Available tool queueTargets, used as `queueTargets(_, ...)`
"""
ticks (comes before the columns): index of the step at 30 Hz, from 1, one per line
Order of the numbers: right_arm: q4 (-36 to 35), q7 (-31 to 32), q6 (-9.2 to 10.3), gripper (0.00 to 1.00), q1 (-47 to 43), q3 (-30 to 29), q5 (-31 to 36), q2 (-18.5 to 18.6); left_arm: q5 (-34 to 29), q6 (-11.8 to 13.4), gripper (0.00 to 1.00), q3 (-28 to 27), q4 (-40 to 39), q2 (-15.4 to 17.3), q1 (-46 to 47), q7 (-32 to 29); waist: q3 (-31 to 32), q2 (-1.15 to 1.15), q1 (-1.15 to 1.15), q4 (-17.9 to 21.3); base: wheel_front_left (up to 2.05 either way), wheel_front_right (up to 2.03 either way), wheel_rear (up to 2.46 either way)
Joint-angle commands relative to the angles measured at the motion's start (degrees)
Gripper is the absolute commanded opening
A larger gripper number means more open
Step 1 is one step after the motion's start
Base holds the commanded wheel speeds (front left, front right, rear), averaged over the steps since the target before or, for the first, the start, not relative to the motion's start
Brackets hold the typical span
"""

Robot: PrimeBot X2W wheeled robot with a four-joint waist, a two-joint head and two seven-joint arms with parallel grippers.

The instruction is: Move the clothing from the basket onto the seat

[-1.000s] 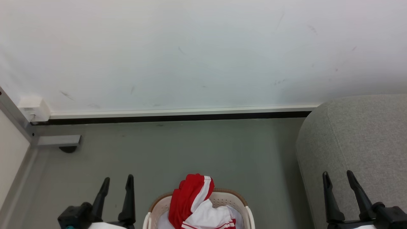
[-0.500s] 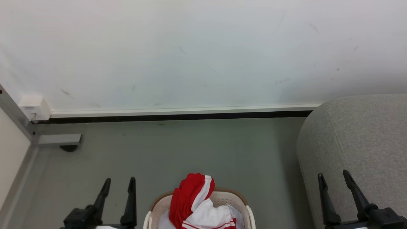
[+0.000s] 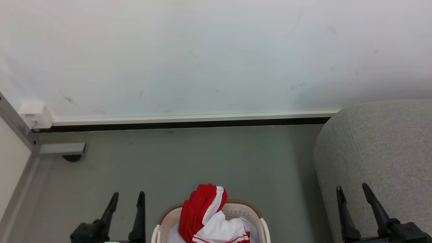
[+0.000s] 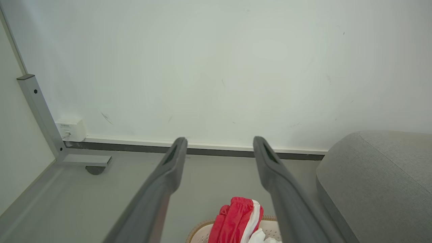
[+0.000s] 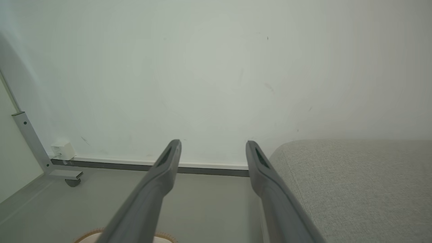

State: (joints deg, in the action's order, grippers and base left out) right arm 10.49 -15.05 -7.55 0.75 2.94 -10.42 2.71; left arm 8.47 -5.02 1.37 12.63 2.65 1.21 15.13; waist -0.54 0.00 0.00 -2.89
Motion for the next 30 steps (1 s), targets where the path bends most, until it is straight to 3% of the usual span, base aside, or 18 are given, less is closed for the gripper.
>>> queueTargets(1, 0.11, -0.20, 0.12, 1.00, -0.19, 0.02, -0.38, 0.32, 0.35, -0.19, 1.00, -0.16, 0.23, 0.42, -0.06, 0.04, 0.02, 0.00, 0.00, 0.08, 0.00, 0.00, 0.00)
queueTargets(9, 0.08, -0.20, 0.12, 1.00, 0.63, 0.73, -0.74, 0.32, 0.12, -0.34, 1.00, -0.26, 0.49, 0.40, -0.03, 0.04, -0.19, 0.00, 0.00, 1.04, 0.00, 0.00, 0.00)
queueTargets(18, -2.72, -0.10, 0.12, 1.00, 3.63, 1.72, -1.00, 0.30, -1.19, -1.26, 1.00, 1.43, 1.91, 0.38, 3.54, 0.03, -4.88, 0.00, 0.00, 5.51, 0.00, 0.00, 0.00)
queueTargets(30, -8.61, -0.09, 0.12, 1.00, 10.45, 3.90, -1.87, 0.26, -3.56, -2.41, 1.00, 9.01, 17.11, 3.22, 14.86, 0.03, -17.82, 0.00, 0.00, 13.12, 0.00, 0.00, 0.00)
